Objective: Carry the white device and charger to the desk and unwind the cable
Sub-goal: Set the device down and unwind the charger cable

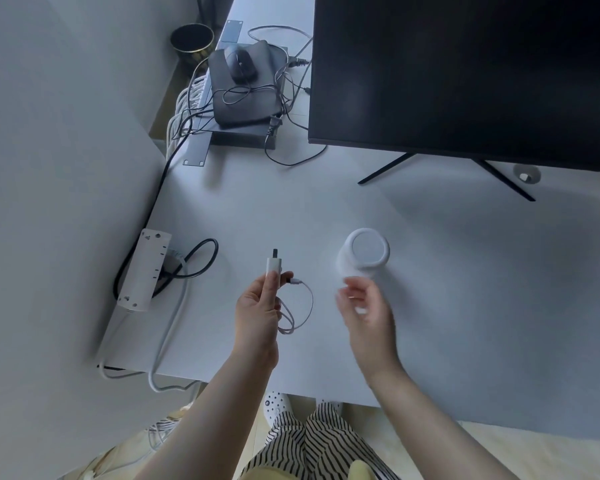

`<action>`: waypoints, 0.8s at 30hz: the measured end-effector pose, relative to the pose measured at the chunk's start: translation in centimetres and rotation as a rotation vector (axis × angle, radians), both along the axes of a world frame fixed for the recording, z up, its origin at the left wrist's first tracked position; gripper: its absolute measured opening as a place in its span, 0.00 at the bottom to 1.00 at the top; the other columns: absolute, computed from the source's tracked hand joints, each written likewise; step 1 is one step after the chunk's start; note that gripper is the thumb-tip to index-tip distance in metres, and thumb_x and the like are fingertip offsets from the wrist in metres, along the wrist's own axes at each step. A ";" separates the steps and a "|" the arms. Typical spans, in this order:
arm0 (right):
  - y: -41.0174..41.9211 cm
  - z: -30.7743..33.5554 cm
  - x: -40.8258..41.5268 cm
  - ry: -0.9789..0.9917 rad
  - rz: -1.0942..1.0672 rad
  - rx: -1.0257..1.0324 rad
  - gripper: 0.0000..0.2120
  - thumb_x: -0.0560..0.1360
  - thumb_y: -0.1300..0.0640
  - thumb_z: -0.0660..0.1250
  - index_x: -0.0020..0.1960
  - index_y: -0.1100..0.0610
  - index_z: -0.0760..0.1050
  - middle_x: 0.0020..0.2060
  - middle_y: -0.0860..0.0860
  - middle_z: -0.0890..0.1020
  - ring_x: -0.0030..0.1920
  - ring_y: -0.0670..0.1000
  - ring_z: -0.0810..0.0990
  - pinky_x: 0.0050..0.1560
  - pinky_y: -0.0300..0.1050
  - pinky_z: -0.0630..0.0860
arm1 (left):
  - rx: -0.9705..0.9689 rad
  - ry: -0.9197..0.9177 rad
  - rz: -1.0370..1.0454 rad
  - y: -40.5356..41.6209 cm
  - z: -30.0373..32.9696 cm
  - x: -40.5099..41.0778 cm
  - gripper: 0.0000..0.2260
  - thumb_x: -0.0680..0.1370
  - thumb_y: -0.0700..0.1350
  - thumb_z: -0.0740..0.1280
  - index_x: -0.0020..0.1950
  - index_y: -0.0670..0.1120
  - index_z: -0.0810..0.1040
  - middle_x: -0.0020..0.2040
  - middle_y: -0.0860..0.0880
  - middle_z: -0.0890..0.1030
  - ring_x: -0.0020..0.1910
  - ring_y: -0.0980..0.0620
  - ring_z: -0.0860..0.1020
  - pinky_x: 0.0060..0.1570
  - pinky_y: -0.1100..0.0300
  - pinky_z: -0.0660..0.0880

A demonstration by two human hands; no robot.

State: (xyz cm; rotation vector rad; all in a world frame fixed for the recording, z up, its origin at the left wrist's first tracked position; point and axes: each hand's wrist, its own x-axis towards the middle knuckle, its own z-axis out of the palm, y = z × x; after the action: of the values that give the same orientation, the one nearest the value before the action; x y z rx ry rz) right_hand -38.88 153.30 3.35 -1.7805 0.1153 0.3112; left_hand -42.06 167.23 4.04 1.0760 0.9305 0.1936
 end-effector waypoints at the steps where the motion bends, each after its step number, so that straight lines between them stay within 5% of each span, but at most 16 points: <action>1: 0.8 0.2 -0.2 0.070 0.073 -0.007 0.13 0.72 0.51 0.67 0.55 0.52 0.75 0.44 0.46 0.81 0.43 0.40 0.78 0.45 0.40 0.76 | -0.008 -0.006 -0.004 -0.1 0.1 0.0 0.11 0.80 0.50 0.63 0.48 0.47 0.83 0.50 0.47 0.84 0.24 0.59 0.62 0.26 0.69 0.62; 4: 2.4 0.6 -0.3 0.200 0.157 -0.034 0.12 0.74 0.52 0.68 0.57 0.50 0.75 0.47 0.49 0.83 0.49 0.48 0.81 0.49 0.49 0.79 | -0.064 -0.022 -0.015 -0.2 0.7 0.0 0.11 0.79 0.51 0.63 0.49 0.48 0.83 0.51 0.50 0.84 0.30 0.57 0.65 0.31 0.67 0.63; 10: 3.5 2.1 0.1 0.317 0.085 0.068 0.07 0.76 0.60 0.66 0.53 0.55 0.77 0.39 0.49 0.86 0.36 0.44 0.81 0.35 0.35 0.72 | -0.190 -0.087 -0.054 0.1 1.3 -0.1 0.11 0.80 0.49 0.61 0.52 0.48 0.82 0.56 0.49 0.82 0.49 0.54 0.73 0.47 0.62 0.69; 19: 2.6 2.6 0.0 0.357 0.129 0.119 0.05 0.78 0.59 0.64 0.48 0.55 0.79 0.36 0.50 0.86 0.34 0.44 0.81 0.35 0.37 0.76 | -0.401 -0.043 -0.066 2.2 1.6 -0.3 0.18 0.77 0.44 0.66 0.65 0.38 0.76 0.56 0.46 0.83 0.42 0.58 0.81 0.38 0.66 0.76; 24: 2.6 2.5 -0.2 0.370 0.167 0.153 0.09 0.78 0.62 0.64 0.47 0.53 0.82 0.37 0.53 0.82 0.34 0.46 0.79 0.36 0.38 0.78 | -0.482 -0.057 -0.038 2.5 1.8 -0.3 0.18 0.78 0.45 0.65 0.65 0.38 0.75 0.60 0.47 0.82 0.48 0.55 0.83 0.45 0.62 0.80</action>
State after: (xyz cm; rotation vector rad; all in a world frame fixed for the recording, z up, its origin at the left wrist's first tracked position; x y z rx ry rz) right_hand -39.07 155.91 5.82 -1.5680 0.1999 0.7497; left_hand -42.41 169.72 5.80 0.6378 0.8483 -0.0338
